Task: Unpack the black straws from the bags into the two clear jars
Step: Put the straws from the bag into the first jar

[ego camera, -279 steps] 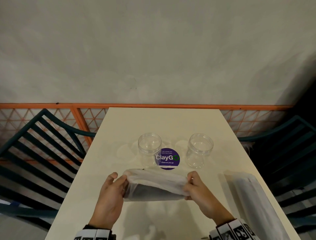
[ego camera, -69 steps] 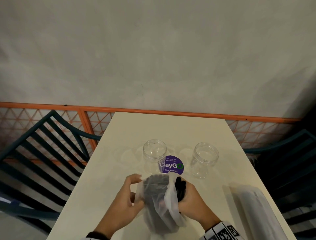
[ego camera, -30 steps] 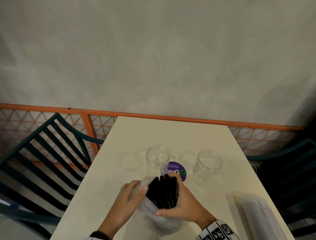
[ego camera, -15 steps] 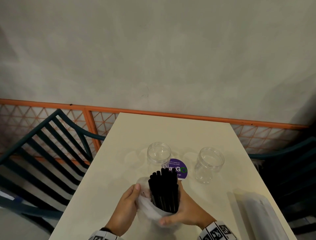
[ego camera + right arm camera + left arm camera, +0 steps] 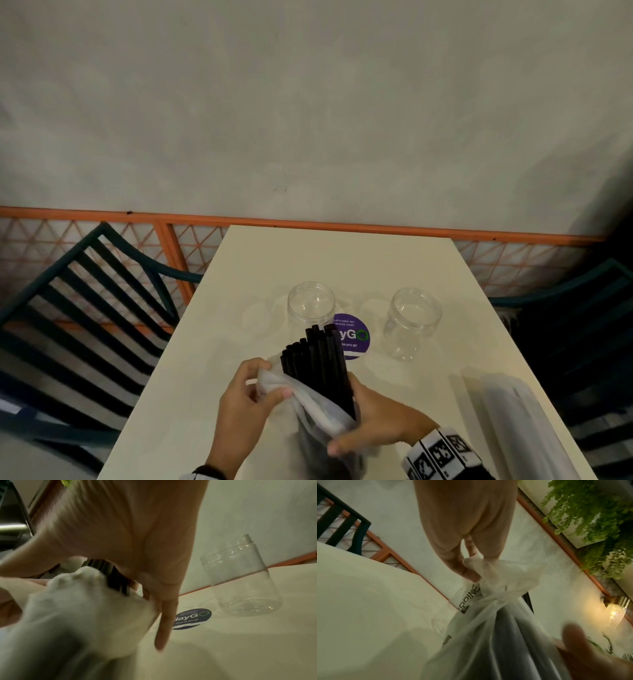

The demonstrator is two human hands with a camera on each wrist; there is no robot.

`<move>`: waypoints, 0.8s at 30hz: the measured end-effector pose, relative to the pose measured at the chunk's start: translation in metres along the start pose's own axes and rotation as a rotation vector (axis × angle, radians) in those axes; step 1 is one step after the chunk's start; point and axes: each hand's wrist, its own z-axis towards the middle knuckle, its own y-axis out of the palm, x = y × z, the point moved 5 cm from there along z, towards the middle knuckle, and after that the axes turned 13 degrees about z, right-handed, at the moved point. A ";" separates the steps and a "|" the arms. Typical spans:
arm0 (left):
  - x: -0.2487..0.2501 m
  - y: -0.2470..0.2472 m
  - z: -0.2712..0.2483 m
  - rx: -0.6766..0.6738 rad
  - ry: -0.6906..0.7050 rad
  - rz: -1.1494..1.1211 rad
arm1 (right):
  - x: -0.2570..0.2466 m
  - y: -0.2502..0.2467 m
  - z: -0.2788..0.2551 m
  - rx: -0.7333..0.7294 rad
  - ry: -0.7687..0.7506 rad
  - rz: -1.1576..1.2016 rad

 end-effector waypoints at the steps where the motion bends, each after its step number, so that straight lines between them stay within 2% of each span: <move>1: -0.003 0.000 0.000 0.004 -0.005 -0.001 | 0.005 -0.001 -0.002 -0.014 0.032 -0.055; 3: -0.005 0.000 -0.001 0.000 -0.006 0.007 | 0.013 -0.006 -0.005 -0.016 0.107 -0.153; 5: -0.006 -0.001 -0.003 0.019 -0.019 -0.002 | 0.019 -0.010 -0.009 -0.026 0.157 -0.134; 9: -0.001 -0.010 -0.003 0.087 -0.029 -0.022 | 0.020 -0.015 -0.017 0.009 0.118 0.125; 11: 0.006 -0.010 -0.004 0.085 0.007 0.006 | 0.023 -0.017 -0.017 0.062 0.113 0.127; 13: 0.015 -0.007 -0.006 0.062 0.029 0.052 | 0.020 -0.019 -0.016 0.106 0.108 0.002; 16: 0.027 0.001 -0.014 -0.001 0.038 0.066 | 0.013 -0.027 -0.011 0.250 0.078 -0.291; 18: 0.034 0.004 -0.019 -0.025 0.054 0.058 | 0.011 -0.027 -0.009 0.371 0.051 -0.390; 24: 0.039 -0.004 -0.011 0.108 0.103 0.136 | 0.005 -0.014 -0.012 0.601 -0.201 -0.302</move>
